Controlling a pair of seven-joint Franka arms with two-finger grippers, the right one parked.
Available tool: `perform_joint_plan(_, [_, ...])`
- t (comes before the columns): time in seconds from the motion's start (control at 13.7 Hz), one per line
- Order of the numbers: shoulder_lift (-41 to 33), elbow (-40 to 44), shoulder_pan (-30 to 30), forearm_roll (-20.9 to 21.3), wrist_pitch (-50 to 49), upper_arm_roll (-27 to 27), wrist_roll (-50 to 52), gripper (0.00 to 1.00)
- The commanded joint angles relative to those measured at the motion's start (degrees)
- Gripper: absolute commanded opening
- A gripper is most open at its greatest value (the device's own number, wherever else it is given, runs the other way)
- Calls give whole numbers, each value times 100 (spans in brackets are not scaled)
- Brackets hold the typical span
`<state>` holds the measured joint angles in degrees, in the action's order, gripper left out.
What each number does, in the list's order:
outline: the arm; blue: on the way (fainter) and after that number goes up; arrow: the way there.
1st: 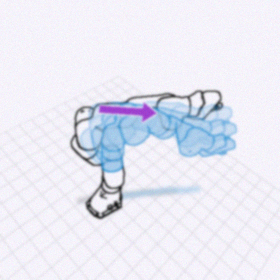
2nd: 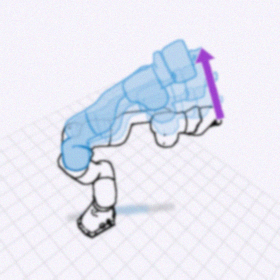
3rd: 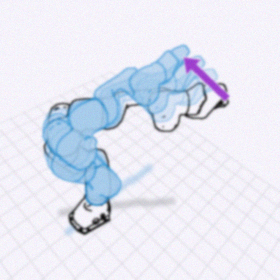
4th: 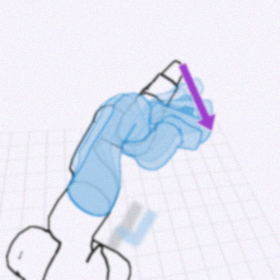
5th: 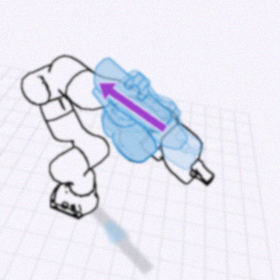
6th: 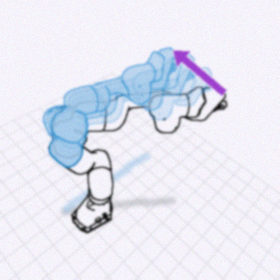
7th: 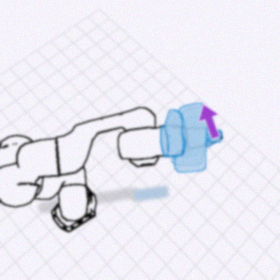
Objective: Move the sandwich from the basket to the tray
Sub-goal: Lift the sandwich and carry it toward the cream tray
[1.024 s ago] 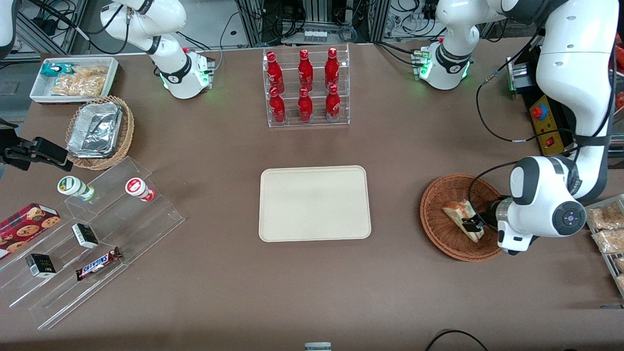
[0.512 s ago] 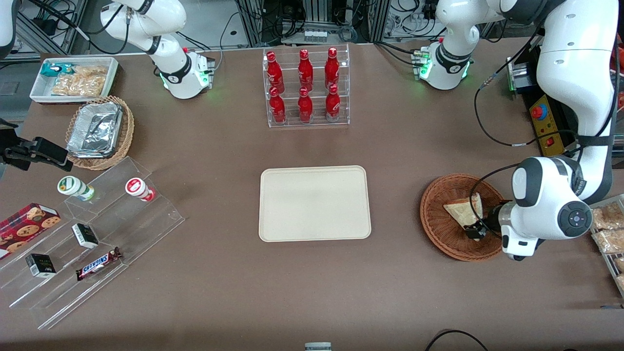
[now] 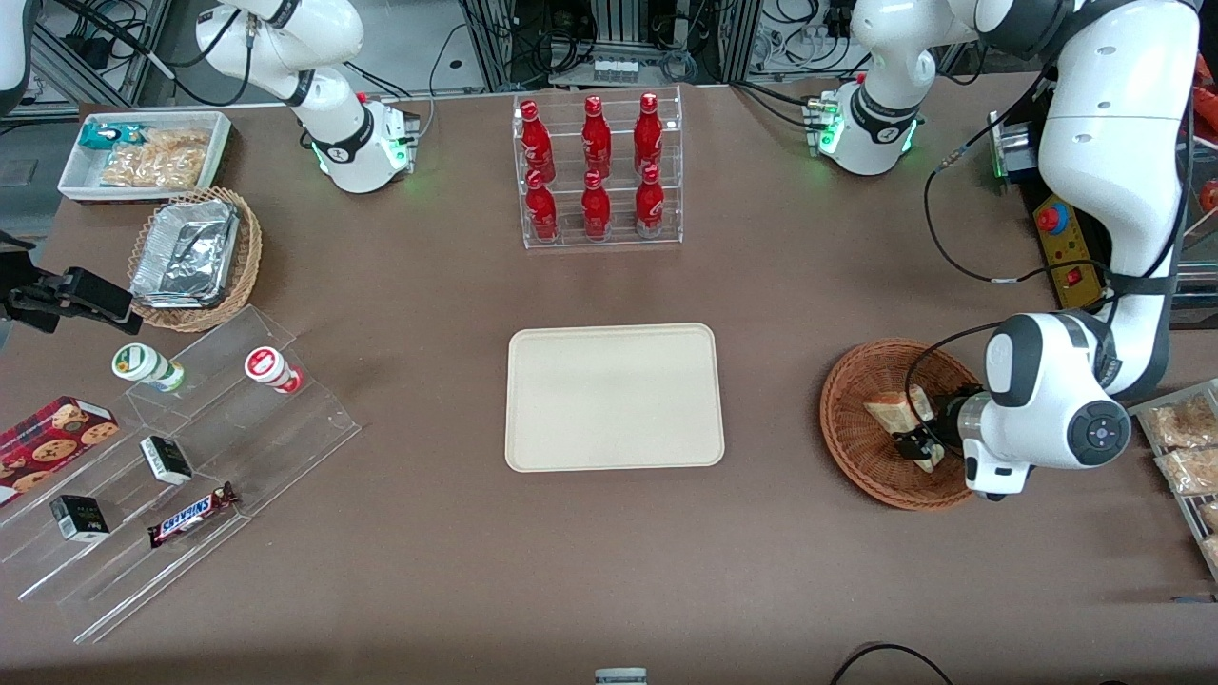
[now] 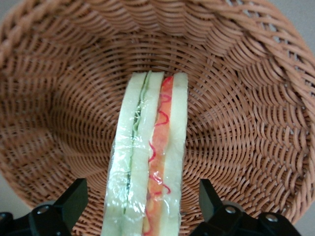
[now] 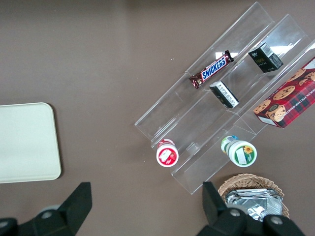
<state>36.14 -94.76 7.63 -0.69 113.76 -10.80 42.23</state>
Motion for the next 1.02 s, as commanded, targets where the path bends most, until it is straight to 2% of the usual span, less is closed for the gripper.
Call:
perform_joint_plan(0.0, [103, -52, -77, -133, 225, 8, 118, 77])
perform_joint_plan(0.07, [86, -43, -121, -124, 200, 8, 145, 38])
perform_joint_plan(0.15, [42, -43, -121, -124, 173, 8, 93, 16])
perform_joint_plan(0.29, [-80, 10, -130, -63, 77, 8, 48, 9])
perform_joint_plan(0.59, [-511, 132, -200, -71, -388, -36, -584, 8])
perform_joint_plan(0.66, [-555, 211, -348, -80, -424, -219, -524, 8])
perform_joint_plan(0.8, [-512, 352, -970, -19, -416, -396, -505, 9])
perform_joint_plan(0.95, [-425, 466, -1865, 531, -381, -405, -480, 11])
